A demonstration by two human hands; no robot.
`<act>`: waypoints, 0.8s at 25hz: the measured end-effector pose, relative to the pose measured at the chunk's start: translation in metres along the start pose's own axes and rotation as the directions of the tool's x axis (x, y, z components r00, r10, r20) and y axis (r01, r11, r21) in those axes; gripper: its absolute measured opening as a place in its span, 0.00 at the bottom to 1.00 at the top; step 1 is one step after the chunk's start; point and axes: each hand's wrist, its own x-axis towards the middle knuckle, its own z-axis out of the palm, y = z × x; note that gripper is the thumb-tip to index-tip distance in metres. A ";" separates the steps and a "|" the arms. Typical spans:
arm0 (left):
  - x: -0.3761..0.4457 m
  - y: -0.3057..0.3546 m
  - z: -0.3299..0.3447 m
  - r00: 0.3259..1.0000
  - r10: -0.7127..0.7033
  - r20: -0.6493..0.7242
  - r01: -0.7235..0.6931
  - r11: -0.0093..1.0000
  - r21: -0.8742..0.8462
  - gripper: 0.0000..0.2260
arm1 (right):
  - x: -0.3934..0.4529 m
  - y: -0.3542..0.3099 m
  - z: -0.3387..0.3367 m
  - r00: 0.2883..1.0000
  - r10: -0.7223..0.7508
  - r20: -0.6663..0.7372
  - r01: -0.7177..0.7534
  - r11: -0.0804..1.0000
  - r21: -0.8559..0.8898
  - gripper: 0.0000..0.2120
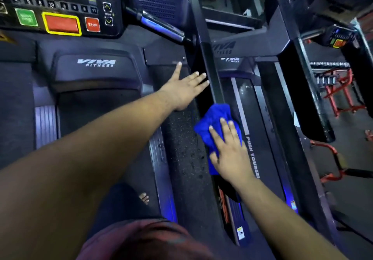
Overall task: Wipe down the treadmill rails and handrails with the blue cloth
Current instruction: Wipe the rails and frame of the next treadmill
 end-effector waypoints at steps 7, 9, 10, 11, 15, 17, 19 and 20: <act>0.003 -0.008 0.003 1.000 -0.019 -0.015 0.018 0.999 -0.045 0.40 | 0.094 -0.014 -0.019 0.998 0.056 0.025 -0.054 0.996 -0.074 0.36; 0.010 -0.014 0.004 0.999 -0.009 -0.032 0.007 0.998 -0.059 0.42 | 0.067 -0.014 -0.010 0.997 0.012 0.074 0.006 0.973 -0.230 0.34; 0.012 -0.017 0.005 0.999 0.004 -0.037 -0.006 0.998 -0.058 0.42 | 0.045 -0.012 -0.004 0.992 -0.036 0.124 0.074 0.945 -0.318 0.33; 0.014 -0.020 0.005 0.999 0.021 -0.049 -0.024 0.998 -0.063 0.43 | 0.030 -0.008 -0.005 0.982 -0.090 0.167 0.151 0.906 -0.396 0.31; 0.024 -0.030 0.002 0.996 0.053 -0.077 -0.059 0.995 -0.074 0.42 | 0.098 -0.023 -0.023 0.952 -0.182 0.246 0.295 0.761 -0.578 0.28; 0.029 -0.038 0.001 0.996 0.047 -0.070 -0.055 0.992 -0.113 0.43 | 0.137 -0.046 -0.024 0.930 -0.122 0.347 0.338 0.654 -0.677 0.28; 0.031 -0.040 0.003 0.996 0.050 -0.068 -0.059 0.988 -0.141 0.45 | 0.129 -0.057 -0.018 0.880 -0.108 0.463 0.438 0.561 -0.702 0.28; 0.029 -0.037 0.004 0.997 0.057 -0.060 -0.066 0.986 -0.154 0.46 | 0.106 -0.054 -0.014 0.829 -0.122 0.546 0.524 0.512 -0.681 0.28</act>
